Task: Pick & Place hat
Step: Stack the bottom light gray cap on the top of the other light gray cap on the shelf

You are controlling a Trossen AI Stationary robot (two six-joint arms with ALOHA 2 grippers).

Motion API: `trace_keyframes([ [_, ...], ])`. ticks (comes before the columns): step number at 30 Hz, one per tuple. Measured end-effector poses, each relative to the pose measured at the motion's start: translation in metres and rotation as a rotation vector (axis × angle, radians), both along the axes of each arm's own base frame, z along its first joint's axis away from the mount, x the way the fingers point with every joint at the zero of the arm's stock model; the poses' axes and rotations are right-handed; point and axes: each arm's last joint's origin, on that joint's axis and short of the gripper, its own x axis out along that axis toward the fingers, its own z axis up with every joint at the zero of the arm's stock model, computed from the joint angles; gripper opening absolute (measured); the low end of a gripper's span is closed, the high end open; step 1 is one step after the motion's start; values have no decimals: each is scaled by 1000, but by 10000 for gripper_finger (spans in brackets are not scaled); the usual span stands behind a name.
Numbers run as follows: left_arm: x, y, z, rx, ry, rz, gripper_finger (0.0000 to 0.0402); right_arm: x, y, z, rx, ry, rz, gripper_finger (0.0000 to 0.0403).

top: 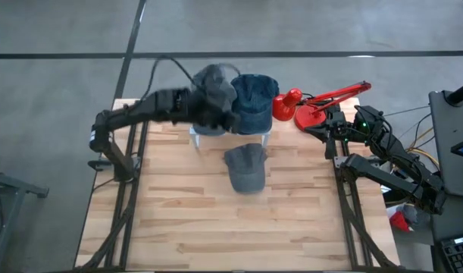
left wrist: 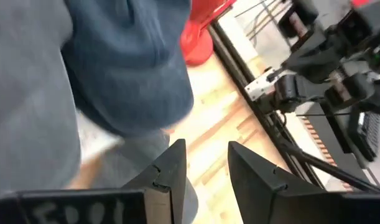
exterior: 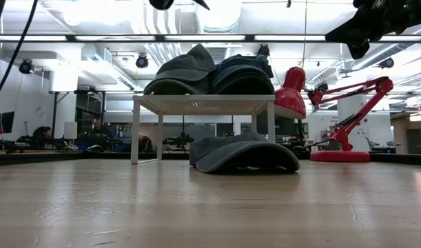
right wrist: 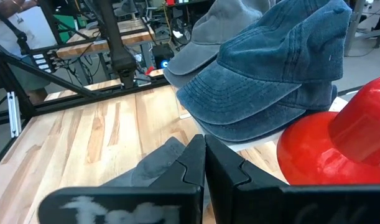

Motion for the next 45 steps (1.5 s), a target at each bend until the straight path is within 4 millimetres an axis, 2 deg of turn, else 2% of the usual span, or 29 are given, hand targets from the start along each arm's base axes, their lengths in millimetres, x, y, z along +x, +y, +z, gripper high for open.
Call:
trace_keyframes([
  [6,13,-59,-19,-54,2,112,103,0,0,0,0,0,0,8],
  [9,20,-82,-31,-88,-9,166,99,0,0,0,0,0,0,8],
  [15,42,-107,-67,-151,21,241,96,0,0,0,0,0,0,8],
  [22,74,-114,-115,-138,110,303,96,0,0,0,1,1,1,8],
  [32,116,-115,-163,-110,119,266,96,0,0,0,1,0,2,8],
  [39,126,-110,-185,-153,154,303,96,0,0,0,1,0,2,8],
  [45,128,-100,-188,-148,141,357,97,0,0,0,2,0,4,8],
])
